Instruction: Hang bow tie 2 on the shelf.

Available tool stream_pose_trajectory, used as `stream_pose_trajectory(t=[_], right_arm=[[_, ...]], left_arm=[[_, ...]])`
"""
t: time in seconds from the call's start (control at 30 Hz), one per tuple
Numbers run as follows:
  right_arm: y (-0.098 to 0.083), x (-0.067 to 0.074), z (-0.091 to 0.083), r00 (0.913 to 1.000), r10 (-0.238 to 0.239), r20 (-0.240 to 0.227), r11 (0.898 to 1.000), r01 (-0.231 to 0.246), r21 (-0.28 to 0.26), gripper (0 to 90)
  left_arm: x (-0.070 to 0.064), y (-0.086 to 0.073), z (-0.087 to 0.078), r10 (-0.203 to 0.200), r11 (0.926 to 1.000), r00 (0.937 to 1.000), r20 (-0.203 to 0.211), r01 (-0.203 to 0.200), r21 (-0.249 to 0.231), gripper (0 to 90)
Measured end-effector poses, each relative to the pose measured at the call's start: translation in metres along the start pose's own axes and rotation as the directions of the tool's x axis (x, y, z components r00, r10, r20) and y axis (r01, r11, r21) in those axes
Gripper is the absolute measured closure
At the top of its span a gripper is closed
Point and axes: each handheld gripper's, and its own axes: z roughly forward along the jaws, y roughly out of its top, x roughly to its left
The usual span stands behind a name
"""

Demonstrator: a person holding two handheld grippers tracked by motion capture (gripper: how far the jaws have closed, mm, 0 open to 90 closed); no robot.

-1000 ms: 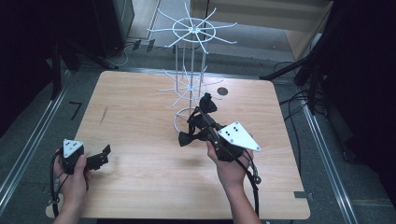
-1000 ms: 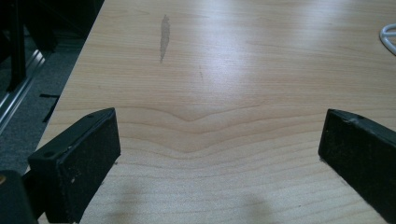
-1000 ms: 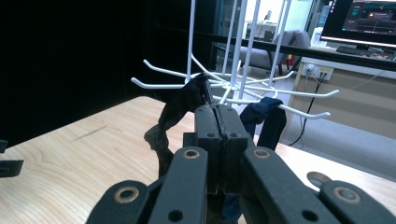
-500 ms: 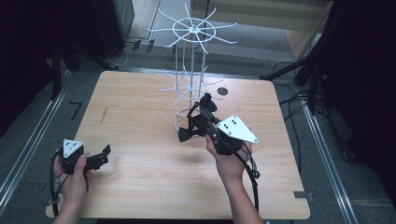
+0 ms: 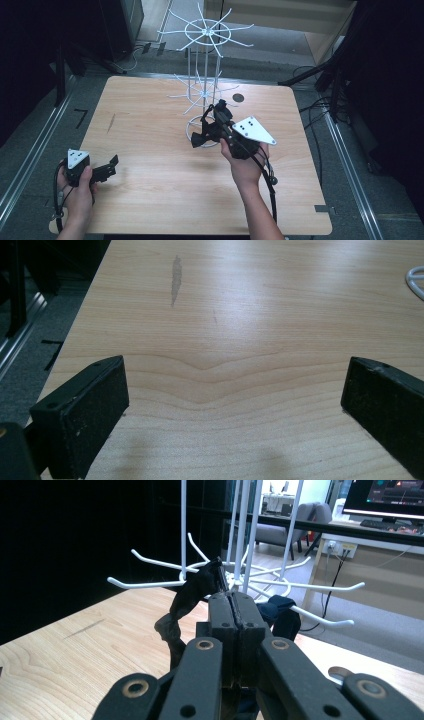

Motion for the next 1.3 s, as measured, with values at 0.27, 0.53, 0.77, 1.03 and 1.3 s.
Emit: stream_pose_trajectory(t=[0.27, 0.53, 0.77, 1.03, 1.3], right_arm=[[-0.004, -0.007, 0.011, 0.9995, 0.033, -0.002, 0.999, -0.033, 0.023, 90.0], [-0.008, -0.009, 0.016, 0.9991, 0.042, -0.002, 0.998, -0.042, 0.041, 90.0], [-0.013, -0.009, 0.02, 0.9988, 0.049, -0.003, 0.998, -0.049, 0.051, 90.0], [-0.02, -0.009, 0.023, 0.9983, 0.055, -0.016, 0.996, -0.054, 0.069, 90.0], [-0.024, -0.01, 0.024, 0.9976, 0.062, -0.032, 0.995, -0.059, 0.083, 82.3]], left_arm=[[0.0, 0.0, 0.0, -0.002, 1.0, 1.0, 0.002, 0.002, -0.001, 0.0], [0.0, 0.0, 0.0, -0.003, 1.0, 1.0, 0.002, 0.003, -0.001, 0.0], [0.0, 0.0, 0.0, -0.002, 1.0, 1.0, 0.0, 0.002, -0.003, 0.0], [0.0, 0.0, 0.0, -0.001, 1.0, 1.0, 0.002, 0.001, 0.0, 0.0], [0.0, 0.0, 0.0, 0.002, 1.0, 1.0, 0.0, -0.002, 0.001, 0.0]])
